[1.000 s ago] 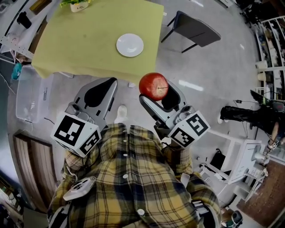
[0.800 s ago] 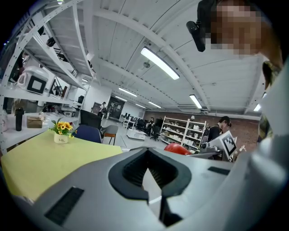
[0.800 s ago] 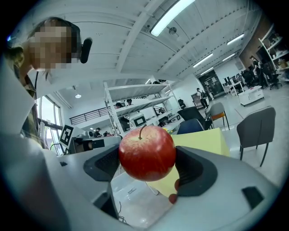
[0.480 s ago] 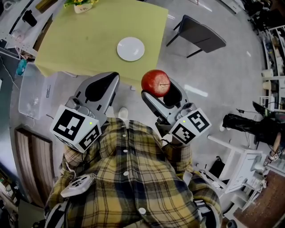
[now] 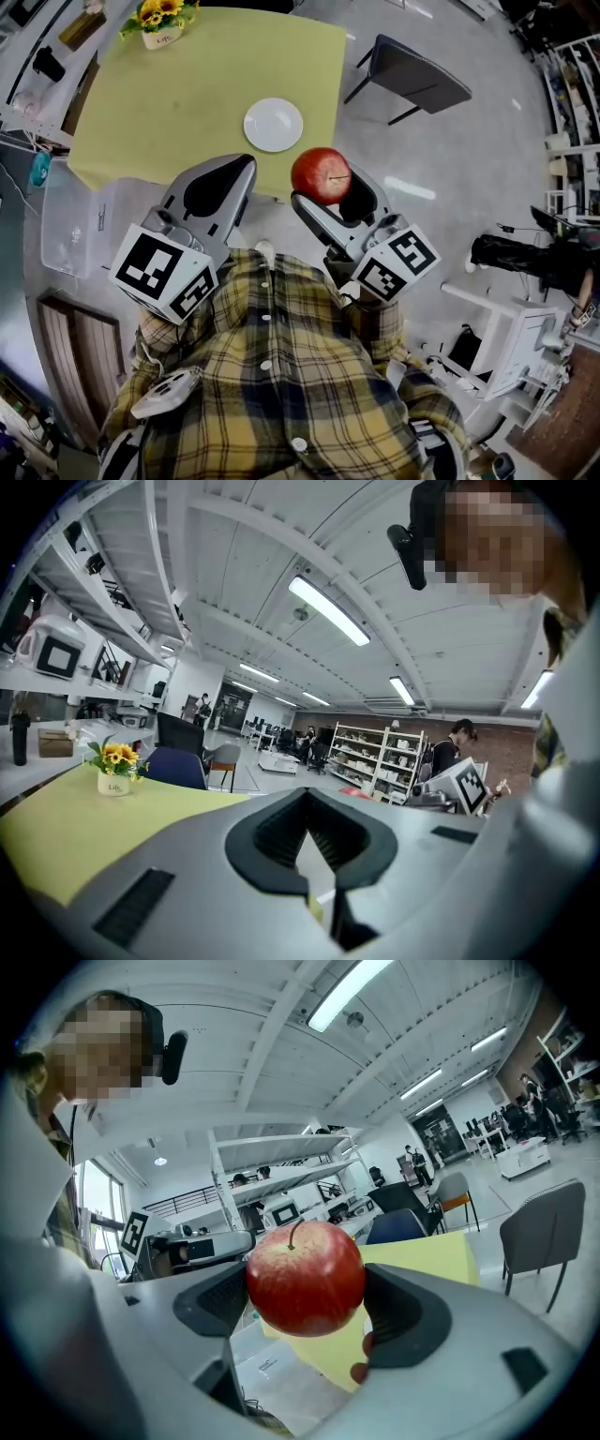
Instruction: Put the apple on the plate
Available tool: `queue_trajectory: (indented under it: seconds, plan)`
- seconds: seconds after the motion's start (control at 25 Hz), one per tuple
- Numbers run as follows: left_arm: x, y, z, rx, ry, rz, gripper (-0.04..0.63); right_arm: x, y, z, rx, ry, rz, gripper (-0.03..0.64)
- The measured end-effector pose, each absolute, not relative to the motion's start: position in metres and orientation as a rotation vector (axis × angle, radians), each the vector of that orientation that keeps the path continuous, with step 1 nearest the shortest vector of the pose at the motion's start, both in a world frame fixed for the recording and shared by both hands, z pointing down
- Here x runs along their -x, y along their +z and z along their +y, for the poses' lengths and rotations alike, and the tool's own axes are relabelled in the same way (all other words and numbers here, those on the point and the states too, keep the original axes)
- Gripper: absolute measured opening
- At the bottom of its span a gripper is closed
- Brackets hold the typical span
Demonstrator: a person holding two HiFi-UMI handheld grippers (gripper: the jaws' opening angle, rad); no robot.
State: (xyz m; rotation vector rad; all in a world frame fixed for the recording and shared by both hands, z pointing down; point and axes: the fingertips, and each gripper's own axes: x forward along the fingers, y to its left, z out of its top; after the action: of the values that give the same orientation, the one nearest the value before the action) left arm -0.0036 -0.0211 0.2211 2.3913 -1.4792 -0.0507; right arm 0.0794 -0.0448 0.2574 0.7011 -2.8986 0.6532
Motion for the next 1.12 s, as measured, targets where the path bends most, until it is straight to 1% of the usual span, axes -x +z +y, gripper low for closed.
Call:
queue_trajectory:
  seconds: [0.64, 1.12]
  plan:
    - [0.102, 0.228, -0.151, -2.497, -0.012, -1.204, 0.006, 0.010, 0.268, -0.152, -1.026, 0.699, -2.769, 0.371]
    - [0.128, 0.248, -0.203, -2.540, 0.075, -0.955, 0.006, 0.032, 0.275, -0.194, -1.292, 0.725, -2.652, 0.371]
